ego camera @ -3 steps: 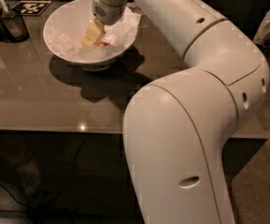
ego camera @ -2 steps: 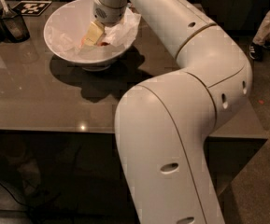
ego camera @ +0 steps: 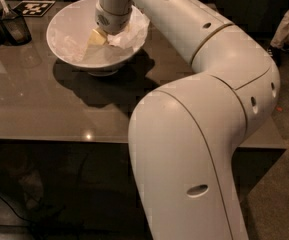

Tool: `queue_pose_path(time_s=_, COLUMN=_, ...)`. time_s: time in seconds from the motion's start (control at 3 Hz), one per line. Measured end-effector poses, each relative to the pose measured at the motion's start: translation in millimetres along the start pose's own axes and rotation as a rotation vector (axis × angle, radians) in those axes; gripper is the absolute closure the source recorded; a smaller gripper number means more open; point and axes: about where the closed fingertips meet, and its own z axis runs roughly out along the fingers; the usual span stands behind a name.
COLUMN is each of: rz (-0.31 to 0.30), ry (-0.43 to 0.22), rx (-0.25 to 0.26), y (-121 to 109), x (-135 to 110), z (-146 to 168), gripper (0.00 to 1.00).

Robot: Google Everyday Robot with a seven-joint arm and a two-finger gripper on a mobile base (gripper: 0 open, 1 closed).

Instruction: Pick apple from white bowl

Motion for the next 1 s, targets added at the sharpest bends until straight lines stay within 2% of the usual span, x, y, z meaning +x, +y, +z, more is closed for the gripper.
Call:
queue_pose_path(time_s=0.33, rz=0.000, ry=0.000, rx=0.000, y=0.0, x=0.0, z=0.1, gripper=0.01)
queue_pose_path(time_s=0.67, rz=0.000, ry=0.000, rx=0.000, y=0.0, x=0.0, z=0.1, gripper=0.20)
queue_pose_path(time_s=1.0, rz=-0.001, ry=0.000, rx=0.000, y=0.1, x=0.0, z=0.4, gripper=0.20)
